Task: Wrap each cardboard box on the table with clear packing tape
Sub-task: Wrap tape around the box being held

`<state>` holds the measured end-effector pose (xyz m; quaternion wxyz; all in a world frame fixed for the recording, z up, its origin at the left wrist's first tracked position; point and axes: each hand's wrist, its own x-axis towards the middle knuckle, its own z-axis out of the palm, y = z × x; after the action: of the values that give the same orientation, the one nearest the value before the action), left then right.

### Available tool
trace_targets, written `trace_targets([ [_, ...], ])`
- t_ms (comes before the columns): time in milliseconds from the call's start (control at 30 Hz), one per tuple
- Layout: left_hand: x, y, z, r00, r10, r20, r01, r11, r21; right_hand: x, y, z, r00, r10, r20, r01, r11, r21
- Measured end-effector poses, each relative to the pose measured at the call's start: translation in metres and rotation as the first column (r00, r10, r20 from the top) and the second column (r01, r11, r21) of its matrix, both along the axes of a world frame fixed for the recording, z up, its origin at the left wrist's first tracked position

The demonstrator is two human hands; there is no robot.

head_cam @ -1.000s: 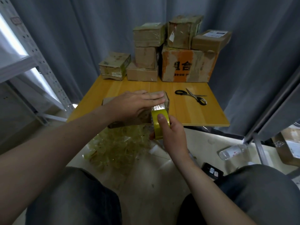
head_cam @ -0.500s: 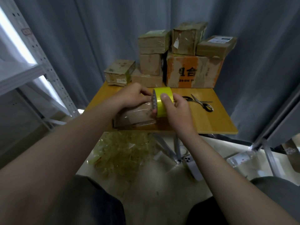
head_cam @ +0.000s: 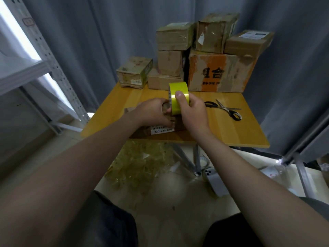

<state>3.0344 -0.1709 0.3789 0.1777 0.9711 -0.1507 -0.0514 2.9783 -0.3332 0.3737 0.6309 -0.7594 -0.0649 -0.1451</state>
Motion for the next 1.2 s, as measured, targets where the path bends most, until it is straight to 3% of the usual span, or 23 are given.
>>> trace_targets([
  [200,-0.006,-0.002,0.003,1.0,0.019,-0.001,-0.019,1.0,-0.021,-0.021,-0.009,0.015,0.996,-0.081,-0.023,0.08,0.995,-0.058],
  [467,-0.013,-0.004,0.011,0.999,0.023,-0.034,-0.021,0.999,0.04,-0.08,-0.014,-0.014,0.962,-0.036,-0.269,0.039,0.999,0.004],
  [967,-0.021,-0.003,0.015,0.995,-0.032,-0.089,0.045,0.989,0.141,-0.105,-0.002,-0.036,0.952,-0.006,-0.306,-0.013,0.998,-0.059],
  [1200,-0.012,-0.004,0.017,0.971,-0.134,-0.2,0.193,0.929,0.315,-0.109,-0.004,-0.034,0.92,0.038,-0.391,0.006,0.994,0.11],
])
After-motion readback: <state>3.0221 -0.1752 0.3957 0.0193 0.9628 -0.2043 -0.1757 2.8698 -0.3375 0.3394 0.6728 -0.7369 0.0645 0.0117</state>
